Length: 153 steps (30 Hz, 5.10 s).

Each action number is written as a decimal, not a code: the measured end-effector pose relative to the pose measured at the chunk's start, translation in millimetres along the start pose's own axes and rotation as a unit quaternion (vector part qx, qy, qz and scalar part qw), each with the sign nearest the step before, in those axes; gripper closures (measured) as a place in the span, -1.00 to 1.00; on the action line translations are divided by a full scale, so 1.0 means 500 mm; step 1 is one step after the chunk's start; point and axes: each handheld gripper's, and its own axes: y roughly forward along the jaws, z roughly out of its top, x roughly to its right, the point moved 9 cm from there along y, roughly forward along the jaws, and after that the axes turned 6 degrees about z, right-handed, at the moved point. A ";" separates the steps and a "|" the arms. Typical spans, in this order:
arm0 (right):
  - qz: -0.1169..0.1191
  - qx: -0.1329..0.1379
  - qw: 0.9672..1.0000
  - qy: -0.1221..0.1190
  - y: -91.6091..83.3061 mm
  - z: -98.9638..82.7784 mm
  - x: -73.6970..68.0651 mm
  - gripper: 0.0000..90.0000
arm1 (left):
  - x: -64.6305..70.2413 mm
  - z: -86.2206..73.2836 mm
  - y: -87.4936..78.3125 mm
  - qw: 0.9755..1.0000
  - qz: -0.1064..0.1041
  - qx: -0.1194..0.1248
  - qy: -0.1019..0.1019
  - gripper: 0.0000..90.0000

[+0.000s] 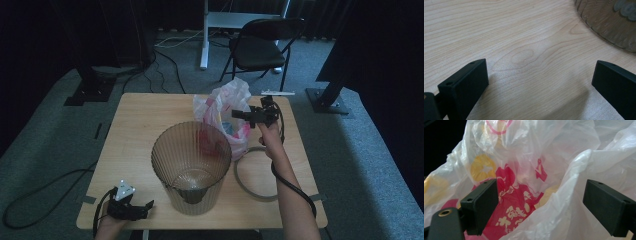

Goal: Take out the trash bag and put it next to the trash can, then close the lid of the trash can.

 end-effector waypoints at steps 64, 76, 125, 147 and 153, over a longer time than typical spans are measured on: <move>-0.104 0.079 0.991 0.020 -0.279 -0.204 0.068 -0.71 | 0.001 0.001 0.000 1.000 -0.002 0.001 -0.002 -0.98; -0.141 0.057 0.988 0.029 -0.308 -0.277 0.091 -0.70 | 0.002 0.001 0.000 1.000 -0.002 0.001 -0.002 -0.98; -0.337 -0.128 0.931 0.055 -0.300 -0.456 0.201 -0.43 | 0.002 0.000 -0.001 1.000 -0.005 -0.001 -0.003 -0.98; -0.359 -0.118 0.922 0.082 -0.313 -0.455 0.218 0.83 | 0.002 0.001 -0.001 1.000 -0.005 0.001 -0.005 -0.98; -0.295 -0.065 0.944 0.132 -0.327 -0.445 0.206 0.85 | 0.001 0.001 0.000 1.000 -0.004 0.001 -0.005 -0.98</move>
